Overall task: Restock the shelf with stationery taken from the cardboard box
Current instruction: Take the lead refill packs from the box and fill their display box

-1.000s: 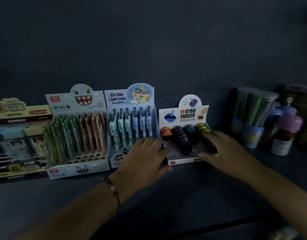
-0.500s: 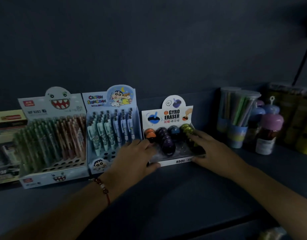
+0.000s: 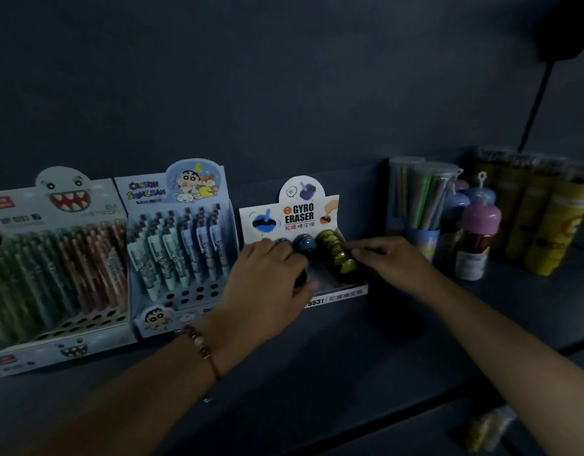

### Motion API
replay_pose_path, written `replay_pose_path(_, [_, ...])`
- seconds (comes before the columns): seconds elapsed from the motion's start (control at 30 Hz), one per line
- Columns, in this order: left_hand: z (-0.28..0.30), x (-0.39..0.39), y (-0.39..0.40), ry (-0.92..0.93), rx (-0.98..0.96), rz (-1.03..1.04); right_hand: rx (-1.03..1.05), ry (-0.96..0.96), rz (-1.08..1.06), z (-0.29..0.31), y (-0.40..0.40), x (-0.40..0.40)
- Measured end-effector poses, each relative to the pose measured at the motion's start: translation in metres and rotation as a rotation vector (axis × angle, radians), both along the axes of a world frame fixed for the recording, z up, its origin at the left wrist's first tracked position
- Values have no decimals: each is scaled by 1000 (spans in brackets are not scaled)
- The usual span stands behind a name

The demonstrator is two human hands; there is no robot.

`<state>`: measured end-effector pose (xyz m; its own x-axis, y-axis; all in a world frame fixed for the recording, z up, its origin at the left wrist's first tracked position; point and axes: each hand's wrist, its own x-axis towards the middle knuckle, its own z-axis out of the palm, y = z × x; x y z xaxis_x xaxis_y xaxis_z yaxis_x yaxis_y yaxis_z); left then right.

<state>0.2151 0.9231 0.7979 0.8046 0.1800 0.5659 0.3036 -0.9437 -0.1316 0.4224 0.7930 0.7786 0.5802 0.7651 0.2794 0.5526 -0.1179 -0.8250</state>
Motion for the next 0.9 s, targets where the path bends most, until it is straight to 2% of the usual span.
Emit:
replay_pose_path(0.07, [-2, 25, -11, 26, -203, -65, -21, 40, 16, 7, 3, 5])
replay_pose_path(0.13, [-8, 48, -16, -3, -306, -101, -93, 47, 41, 18, 5, 12])
replay_pose_path(0.27, [-11, 67, -18, -122, -342, -148, -195, 36, 130, 28, 10, 22])
replay_pose_path(0.43, [-13, 68, -14, -75, -348, -158, -191, 84, 195, 25, 8, 23])
replay_pose_path(0.53, [-10, 67, -19, -75, -450, -160, -164, 72, 170, 20, 7, 21])
replay_pose_path(0.6, [-10, 66, -21, -71, -498, -158, -156, 40, 143, 18, 7, 19])
replay_pose_path(0.77, [-11, 65, -22, -33, -434, -134, -150, -38, 119, 16, 5, 14])
replay_pose_path(0.9, [-3, 65, -25, 15, -384, -109, -202, -203, 88, 18, 6, 11])
